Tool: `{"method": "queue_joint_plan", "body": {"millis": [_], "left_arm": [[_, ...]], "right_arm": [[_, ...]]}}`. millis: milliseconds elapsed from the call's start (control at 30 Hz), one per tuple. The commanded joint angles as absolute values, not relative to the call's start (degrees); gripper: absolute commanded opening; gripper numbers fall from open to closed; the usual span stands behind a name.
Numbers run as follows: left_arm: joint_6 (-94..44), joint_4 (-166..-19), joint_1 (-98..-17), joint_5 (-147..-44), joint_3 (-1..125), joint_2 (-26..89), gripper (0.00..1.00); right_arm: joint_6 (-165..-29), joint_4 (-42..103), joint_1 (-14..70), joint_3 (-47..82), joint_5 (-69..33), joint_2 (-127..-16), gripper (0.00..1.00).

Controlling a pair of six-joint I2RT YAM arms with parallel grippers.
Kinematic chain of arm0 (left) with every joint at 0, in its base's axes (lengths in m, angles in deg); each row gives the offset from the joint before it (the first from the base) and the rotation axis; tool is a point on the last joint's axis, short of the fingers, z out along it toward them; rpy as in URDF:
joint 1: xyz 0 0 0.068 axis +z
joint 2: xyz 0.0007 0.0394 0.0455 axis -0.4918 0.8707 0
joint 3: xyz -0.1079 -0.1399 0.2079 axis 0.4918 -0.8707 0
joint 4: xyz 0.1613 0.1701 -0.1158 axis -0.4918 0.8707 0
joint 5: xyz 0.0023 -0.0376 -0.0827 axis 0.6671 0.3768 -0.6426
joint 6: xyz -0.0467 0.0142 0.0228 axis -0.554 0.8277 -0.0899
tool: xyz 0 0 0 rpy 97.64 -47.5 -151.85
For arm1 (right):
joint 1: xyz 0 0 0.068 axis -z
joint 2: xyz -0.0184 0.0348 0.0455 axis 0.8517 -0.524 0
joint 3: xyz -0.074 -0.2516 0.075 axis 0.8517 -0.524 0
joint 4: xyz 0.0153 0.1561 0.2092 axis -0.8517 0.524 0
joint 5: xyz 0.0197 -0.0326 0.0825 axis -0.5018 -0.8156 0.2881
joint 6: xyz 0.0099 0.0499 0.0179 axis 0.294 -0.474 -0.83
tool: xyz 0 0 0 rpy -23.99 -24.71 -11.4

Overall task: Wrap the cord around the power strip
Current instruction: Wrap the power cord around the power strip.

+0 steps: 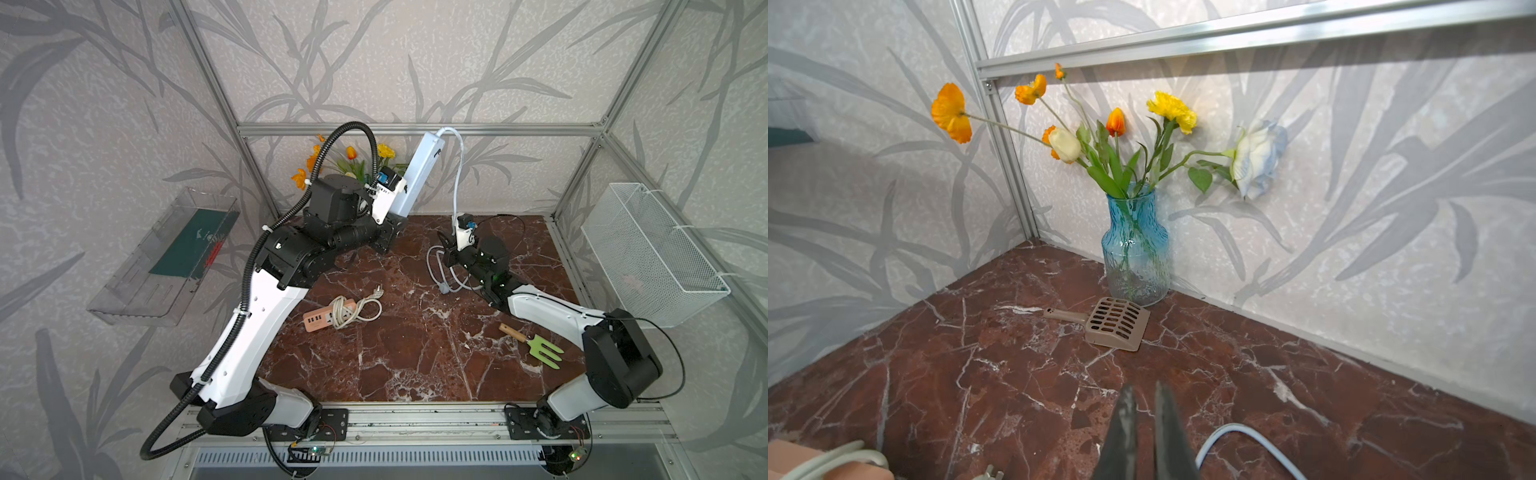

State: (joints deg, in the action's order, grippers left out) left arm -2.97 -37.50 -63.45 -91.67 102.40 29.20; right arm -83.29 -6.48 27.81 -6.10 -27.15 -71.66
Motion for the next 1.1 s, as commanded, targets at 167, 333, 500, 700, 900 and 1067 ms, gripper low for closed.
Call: {"method": "queue_joint_plan", "body": {"millis": [167, 333, 500, 700, 900, 1067], "left_arm": [[-5.0, -42.4, -55.8, -79.8, 105.5, 38.0, 0.00], [5.5, -34.9, -56.8, -76.5, 103.0, 48.1, 0.00], [12.5, -34.7, -57.2, -88.8, 92.0, 47.0, 0.00], [24.8, -34.6, -59.5, -105.5, 80.6, 39.7, 0.00], [32.8, -33.1, -64.1, -116.5, 74.5, 32.5, 0.00], [32.1, -34.8, -65.7, -124.4, 74.4, 27.6, 0.00]], "right_arm": [[-54.8, 21.5, 13.8, -3.6, -38.0, -63.2, 0.00], [-34.0, 39.0, 4.6, 1.7, -49.3, -58.3, 0.00], [-23.5, 41.2, 4.4, 9.1, -51.2, -51.1, 0.00], [-24.3, 48.1, 8.3, 22.4, -41.8, -52.3, 0.00], [-26.2, 58.1, 19.4, 33.0, -30.6, -58.3, 0.00], [-35.7, 58.3, 29.8, 35.5, -14.8, -62.7, 0.00]]}}
